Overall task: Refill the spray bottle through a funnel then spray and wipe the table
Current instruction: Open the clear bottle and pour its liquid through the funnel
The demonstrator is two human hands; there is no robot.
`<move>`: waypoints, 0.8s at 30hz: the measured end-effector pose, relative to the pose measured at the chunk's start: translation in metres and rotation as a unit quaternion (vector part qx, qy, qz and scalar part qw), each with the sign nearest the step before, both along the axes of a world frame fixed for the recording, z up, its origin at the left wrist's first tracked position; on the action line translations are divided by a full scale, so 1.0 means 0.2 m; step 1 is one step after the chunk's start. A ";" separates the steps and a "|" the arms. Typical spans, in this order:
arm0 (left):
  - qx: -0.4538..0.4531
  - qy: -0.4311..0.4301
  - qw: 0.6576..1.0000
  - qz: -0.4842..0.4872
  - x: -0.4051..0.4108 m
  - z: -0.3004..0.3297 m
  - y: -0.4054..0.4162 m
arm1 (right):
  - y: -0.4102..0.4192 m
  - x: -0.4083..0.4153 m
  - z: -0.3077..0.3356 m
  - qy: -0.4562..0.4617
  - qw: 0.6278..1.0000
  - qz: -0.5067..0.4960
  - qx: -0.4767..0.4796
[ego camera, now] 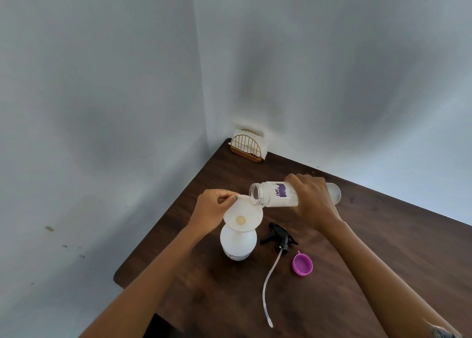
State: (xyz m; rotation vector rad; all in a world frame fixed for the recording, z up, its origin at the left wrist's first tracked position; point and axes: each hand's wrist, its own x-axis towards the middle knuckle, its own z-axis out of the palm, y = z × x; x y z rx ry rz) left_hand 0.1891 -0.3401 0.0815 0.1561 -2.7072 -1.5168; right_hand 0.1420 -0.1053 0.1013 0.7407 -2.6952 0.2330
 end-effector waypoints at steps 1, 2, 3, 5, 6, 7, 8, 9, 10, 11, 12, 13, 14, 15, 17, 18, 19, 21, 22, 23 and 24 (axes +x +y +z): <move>-0.001 0.002 1.000 0.002 0.00 0.00 0.00 | 0.00 0.00 0.00 0.003 1.000 0.002 0.003; -0.002 0.004 1.000 0.003 0.00 0.00 0.00 | 0.00 0.00 0.00 0.005 1.000 0.003 0.006; -0.001 0.006 1.000 0.003 0.00 0.00 0.00 | 0.00 0.00 0.01 0.007 1.000 0.005 0.008; 0.000 0.006 1.000 0.003 0.00 0.00 0.00 | 0.00 -0.01 0.01 0.010 1.000 0.004 0.014; 0.000 0.006 1.000 0.003 0.00 -0.01 0.00 | -0.01 -0.01 0.01 0.011 1.000 0.003 0.018; 0.001 0.006 1.000 0.003 0.00 -0.01 0.00 | -0.01 -0.01 0.00 0.012 1.000 0.003 0.020; 0.002 0.007 1.000 0.003 0.00 -0.01 0.00 | -0.01 -0.01 0.00 0.012 1.000 0.002 0.021; 0.003 0.008 1.000 0.004 0.00 -0.01 0.01 | -0.01 -0.01 0.00 0.013 1.000 0.002 0.022; 0.004 0.009 1.000 0.003 0.00 -0.02 0.01 | -0.01 -0.01 0.00 0.015 1.000 0.003 0.022; 0.004 0.010 1.000 0.002 0.00 -0.02 0.01 | -0.01 -0.02 -0.01 0.018 1.000 0.004 0.023; 0.005 0.011 1.000 0.001 0.00 -0.02 0.01 | -0.01 -0.02 -0.01 0.021 0.999 0.005 0.024; 0.006 0.012 1.000 0.001 0.00 -0.02 0.01 | 0.00 -0.02 -0.01 0.023 0.999 0.005 0.025; 0.008 0.012 1.000 0.000 0.00 -0.02 0.02 | 0.00 -0.02 -0.02 0.025 0.999 0.006 0.026; 0.010 0.013 1.000 0.000 0.00 -0.02 0.02 | 0.00 -0.02 -0.02 0.029 0.999 0.007 0.027; 0.014 0.015 1.000 0.000 0.00 -0.03 0.02 | 0.01 -0.02 -0.02 0.034 0.999 0.009 0.028; 0.015 0.015 1.000 0.000 0.00 -0.03 0.02 | 0.01 -0.02 -0.02 0.035 0.999 0.011 0.027; 0.014 0.015 1.000 0.000 0.00 -0.03 0.02 | 0.01 -0.03 -0.02 0.036 0.999 0.012 0.027; 0.015 0.015 1.000 0.002 0.00 -0.02 0.03 | 0.01 -0.03 -0.03 0.037 0.999 0.013 0.029; 0.017 0.016 1.000 0.002 0.00 -0.02 0.03 | 0.01 -0.03 -0.03 0.037 0.999 0.014 0.029; 0.018 0.016 1.000 0.002 0.00 -0.02 0.03 | 0.01 -0.03 -0.03 0.036 0.999 0.016 0.029; 0.018 0.016 1.000 0.002 0.00 -0.02 0.03 | 0.01 -0.03 -0.03 0.037 0.999 0.017 0.028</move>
